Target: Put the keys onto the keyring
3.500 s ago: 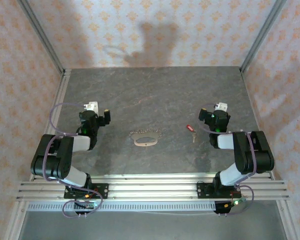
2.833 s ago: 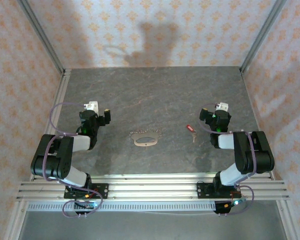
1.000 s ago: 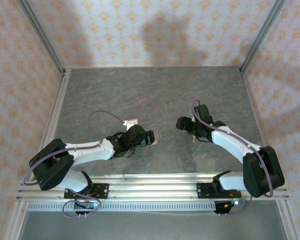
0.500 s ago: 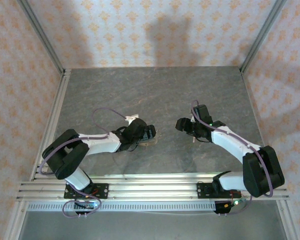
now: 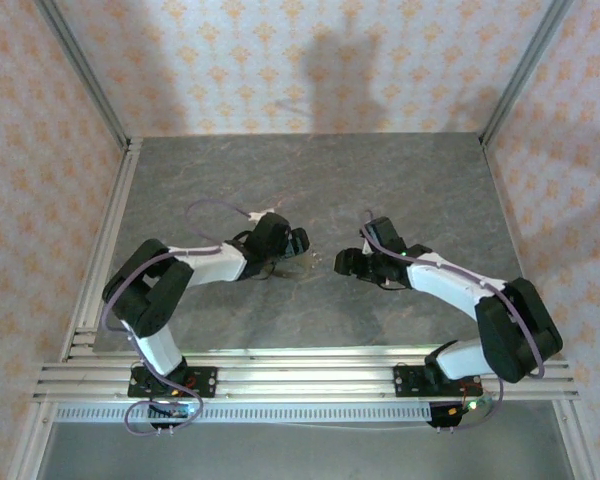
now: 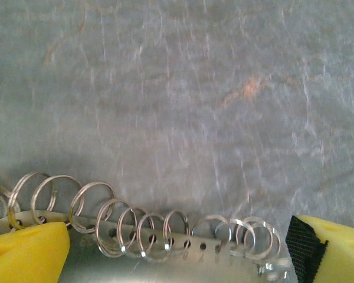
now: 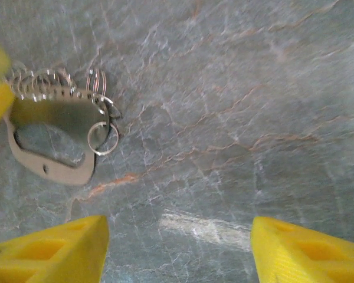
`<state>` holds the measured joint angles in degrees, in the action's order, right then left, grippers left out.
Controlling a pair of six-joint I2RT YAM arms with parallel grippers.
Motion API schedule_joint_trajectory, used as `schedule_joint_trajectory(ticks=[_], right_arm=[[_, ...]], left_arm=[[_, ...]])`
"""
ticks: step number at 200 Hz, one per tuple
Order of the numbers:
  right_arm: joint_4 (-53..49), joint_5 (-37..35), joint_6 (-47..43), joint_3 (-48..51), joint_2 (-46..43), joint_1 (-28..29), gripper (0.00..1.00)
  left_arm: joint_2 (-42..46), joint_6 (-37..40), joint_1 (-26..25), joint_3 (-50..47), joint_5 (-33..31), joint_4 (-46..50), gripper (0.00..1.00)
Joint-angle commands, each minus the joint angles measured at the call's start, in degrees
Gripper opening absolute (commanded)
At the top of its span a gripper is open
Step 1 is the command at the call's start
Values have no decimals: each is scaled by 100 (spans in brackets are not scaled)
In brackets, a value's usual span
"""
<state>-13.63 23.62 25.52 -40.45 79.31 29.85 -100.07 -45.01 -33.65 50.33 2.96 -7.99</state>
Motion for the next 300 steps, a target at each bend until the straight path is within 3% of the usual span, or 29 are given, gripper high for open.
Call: schedule_joint_trajectory(ticks=[1,40,83,117,190,300], right_arm=[[176,-109,46,-208,108,179,64],[107,-292,-232,-429,275,489,63],[-90,-281,-910,-809,598,717,58],[-450,-359,-1388,-1296,1078,965,51],[-1131,-2176,-2166,-1907,1686,1830,45],[-1169,-2844,-2490,-2402,2358,2078,39]], left_arm=[[-241,447,214,503,192,276,96],[-161,680,323,1066,789,479,95],[888,361,237,423,1143,307,95],[1933,195,223,-344,863,448,95],[3782,207,321,-1319,67,1074,98],[4111,212,482,-1455,47,1217,99]])
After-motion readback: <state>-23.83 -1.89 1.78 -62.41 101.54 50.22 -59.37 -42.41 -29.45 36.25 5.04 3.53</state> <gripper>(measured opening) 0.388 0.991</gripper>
